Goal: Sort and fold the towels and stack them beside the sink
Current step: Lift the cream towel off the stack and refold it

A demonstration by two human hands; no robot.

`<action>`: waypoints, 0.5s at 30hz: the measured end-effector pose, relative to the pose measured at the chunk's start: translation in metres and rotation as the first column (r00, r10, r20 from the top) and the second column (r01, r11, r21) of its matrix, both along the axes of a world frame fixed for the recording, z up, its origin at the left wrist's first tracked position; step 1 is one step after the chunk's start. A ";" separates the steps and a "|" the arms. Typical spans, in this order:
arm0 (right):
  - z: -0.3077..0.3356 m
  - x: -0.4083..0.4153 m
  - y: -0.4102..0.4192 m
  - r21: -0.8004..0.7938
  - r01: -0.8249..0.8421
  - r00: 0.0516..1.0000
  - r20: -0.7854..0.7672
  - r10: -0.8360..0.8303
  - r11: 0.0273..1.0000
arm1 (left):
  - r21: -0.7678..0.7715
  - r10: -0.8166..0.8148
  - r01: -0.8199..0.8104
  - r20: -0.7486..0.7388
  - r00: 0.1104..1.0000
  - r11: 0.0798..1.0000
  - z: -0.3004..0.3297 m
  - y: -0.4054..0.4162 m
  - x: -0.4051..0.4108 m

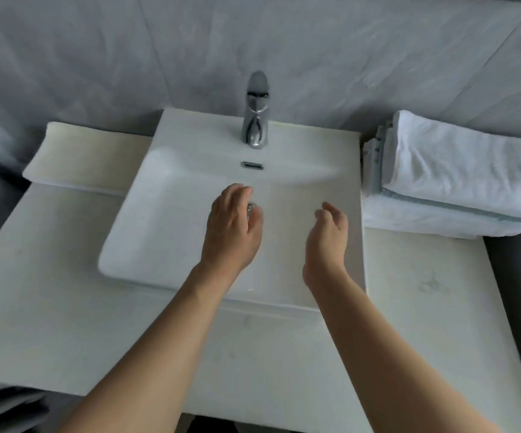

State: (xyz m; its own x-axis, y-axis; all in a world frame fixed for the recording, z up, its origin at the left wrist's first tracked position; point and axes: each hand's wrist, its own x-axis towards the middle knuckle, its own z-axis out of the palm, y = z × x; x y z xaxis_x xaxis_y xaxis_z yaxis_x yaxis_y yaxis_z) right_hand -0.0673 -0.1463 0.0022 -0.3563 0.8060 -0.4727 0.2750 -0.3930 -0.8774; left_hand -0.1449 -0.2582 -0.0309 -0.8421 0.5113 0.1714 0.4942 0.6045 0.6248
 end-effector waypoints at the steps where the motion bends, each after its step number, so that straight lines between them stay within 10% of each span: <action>1: 0.001 -0.009 -0.017 -0.001 -0.012 1.000 -0.009 0.012 1.000 | -0.008 -0.002 0.001 -0.013 1.000 1.000 0.000 -0.016 -0.010; 15: 0.011 -0.123 -0.160 -0.064 -0.285 0.944 -0.190 0.269 0.956 | 0.056 0.371 -0.377 0.099 0.923 0.924 0.018 -0.185 -0.094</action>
State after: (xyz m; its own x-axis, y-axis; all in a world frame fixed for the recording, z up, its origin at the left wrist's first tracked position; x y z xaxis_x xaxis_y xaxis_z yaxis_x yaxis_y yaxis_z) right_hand -0.1907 -0.3065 0.0130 -0.6438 0.6212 -0.4468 0.2273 -0.4023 -0.8868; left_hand -0.2385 -0.4437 -0.0131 -0.9826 0.1450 0.1157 0.1842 0.6868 0.7031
